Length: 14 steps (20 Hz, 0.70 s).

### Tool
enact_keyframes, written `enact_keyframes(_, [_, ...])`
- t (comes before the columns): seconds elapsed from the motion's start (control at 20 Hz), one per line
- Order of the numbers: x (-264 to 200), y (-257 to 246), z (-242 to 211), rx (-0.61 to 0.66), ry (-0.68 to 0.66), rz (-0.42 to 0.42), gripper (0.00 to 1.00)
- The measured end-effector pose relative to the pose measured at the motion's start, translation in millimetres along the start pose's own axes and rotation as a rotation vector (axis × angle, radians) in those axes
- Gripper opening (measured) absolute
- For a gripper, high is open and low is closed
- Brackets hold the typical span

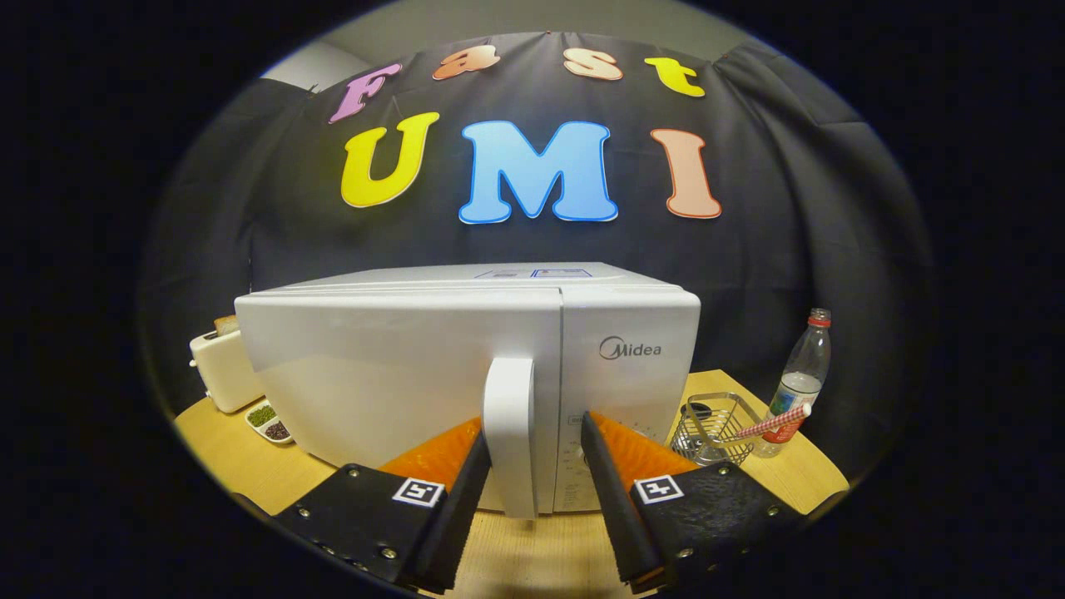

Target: Open the microwave, put the food inside, and close the microwave door.

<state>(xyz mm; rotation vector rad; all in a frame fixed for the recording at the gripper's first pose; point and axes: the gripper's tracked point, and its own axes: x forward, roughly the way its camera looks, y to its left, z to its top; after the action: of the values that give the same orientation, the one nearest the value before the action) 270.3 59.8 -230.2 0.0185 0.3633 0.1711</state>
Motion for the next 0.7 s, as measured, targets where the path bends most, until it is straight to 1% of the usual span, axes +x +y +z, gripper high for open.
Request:
enact_keyframes(0.1, [0.4, 5.9, -7.3, 0.013, 0.025, 0.004, 0.68])
enact_keyframes(0.15, [1.0, 5.1, -4.8, 0.011, 0.01, -0.011, 0.47])
enact_keyframes(0.3, [0.9, 8.0, -4.7, 0.031, 0.033, -0.023, 0.46])
enact_keyframes(0.35, [-2.5, 12.4, -6.2, 0.029, 0.05, -0.006, 0.36])
enact_keyframes(0.4, [-6.4, 13.5, -1.5, 0.015, 0.046, -0.023, 0.36])
enact_keyframes(0.45, [0.5, 10.5, -7.6, -0.003, 0.069, -0.028, 0.17])
enact_keyframes(0.55, [-1.9, 14.4, -8.6, 0.027, 0.088, -0.018, 0.17])
enact_keyframes(0.7, [-3.0, 13.7, -6.5, 0.022, 0.103, -0.002, 0.17])
